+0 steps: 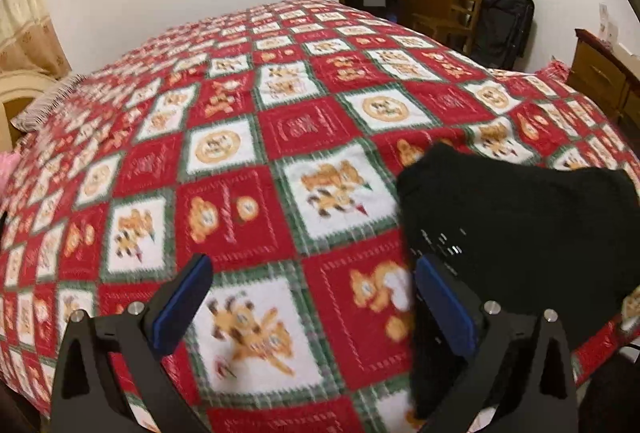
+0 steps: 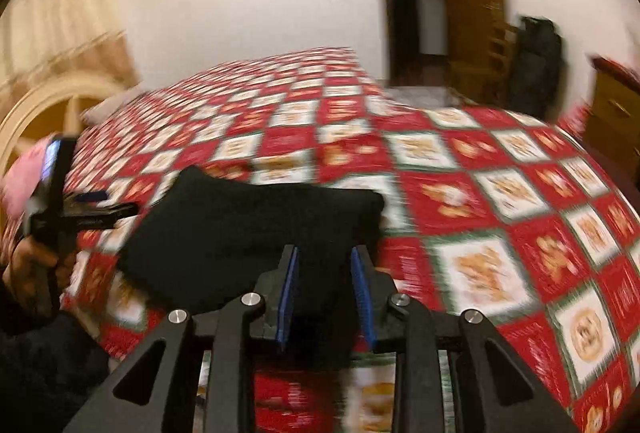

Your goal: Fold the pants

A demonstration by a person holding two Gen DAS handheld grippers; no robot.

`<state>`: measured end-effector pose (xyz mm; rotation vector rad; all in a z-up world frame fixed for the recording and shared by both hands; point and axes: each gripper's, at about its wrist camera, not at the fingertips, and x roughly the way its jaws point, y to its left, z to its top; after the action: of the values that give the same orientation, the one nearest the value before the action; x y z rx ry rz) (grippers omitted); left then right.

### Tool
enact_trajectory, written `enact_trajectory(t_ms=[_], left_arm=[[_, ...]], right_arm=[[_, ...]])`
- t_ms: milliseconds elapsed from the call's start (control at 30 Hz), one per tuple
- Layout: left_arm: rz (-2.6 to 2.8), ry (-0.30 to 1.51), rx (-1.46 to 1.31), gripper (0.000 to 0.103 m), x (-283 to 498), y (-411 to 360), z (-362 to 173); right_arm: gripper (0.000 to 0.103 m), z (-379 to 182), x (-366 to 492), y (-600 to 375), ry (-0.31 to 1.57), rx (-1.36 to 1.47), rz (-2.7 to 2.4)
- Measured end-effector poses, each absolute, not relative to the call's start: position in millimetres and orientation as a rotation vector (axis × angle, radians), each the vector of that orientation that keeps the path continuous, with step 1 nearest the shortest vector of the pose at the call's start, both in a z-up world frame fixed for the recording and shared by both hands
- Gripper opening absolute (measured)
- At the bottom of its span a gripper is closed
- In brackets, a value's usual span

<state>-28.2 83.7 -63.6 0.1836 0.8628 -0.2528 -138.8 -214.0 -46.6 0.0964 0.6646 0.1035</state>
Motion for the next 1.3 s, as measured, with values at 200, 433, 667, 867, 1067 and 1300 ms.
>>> enact_trajectory(t_ms=[200,433,667,867,1067,1300], left_arm=[[-0.277,0.901,0.225,0.103,-40.2,71.6,-81.4],[-0.26,0.945,0.185,0.103,-57.4,80.3,-94.6],[-0.281,0.968,0.252,0.103,-64.1,83.5,-76.9],[-0.228,0.87,0.203,0.103,-45.3,81.7,-52.8],[-0.242,0.913,0.237,0.103,-39.6,47.6,-78.0],[-0.231,0.936,0.236,0.103,-32.4,47.6,-79.1]], right_arm=[[0.029,-70.3,-131.3,-178.4,0.755,-0.029,0.209],[0.002,-79.6,-129.9,-221.7,0.8,0.106,0.175],[0.006,-43.4,-112.9,-194.5,0.662,0.103,0.236],[0.006,-52.3,-39.9,-128.3,0.719,0.06,0.434],[0.006,-101.5,18.0,-96.9,0.871,0.033,0.367],[0.006,-88.7,11.8,-121.3,0.802,0.197,0.353]])
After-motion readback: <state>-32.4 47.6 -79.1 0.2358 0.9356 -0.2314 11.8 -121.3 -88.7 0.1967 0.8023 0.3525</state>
